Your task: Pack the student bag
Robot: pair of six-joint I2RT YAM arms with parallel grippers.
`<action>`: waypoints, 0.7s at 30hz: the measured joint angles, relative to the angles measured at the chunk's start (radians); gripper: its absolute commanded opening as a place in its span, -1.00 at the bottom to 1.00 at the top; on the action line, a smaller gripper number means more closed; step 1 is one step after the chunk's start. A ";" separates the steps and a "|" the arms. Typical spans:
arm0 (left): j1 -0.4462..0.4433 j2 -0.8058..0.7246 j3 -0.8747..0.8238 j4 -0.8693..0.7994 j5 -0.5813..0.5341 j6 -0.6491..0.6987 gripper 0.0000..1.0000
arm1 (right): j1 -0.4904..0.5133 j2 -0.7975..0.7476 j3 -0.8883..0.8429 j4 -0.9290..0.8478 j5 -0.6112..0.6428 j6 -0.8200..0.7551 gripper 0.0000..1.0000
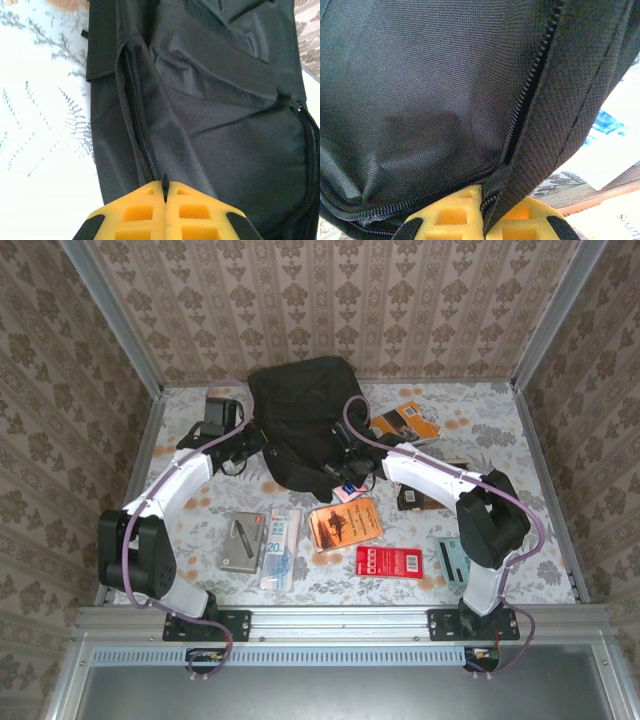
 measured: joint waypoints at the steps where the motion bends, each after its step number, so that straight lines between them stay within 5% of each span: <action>1: 0.001 0.008 0.010 -0.001 -0.003 0.005 -1.00 | 0.000 0.000 0.000 0.000 0.000 -0.008 -1.00; 21: 0.098 0.182 0.175 -0.035 -0.025 0.048 -1.00 | -0.009 -0.001 0.008 0.003 -0.004 -0.179 -1.00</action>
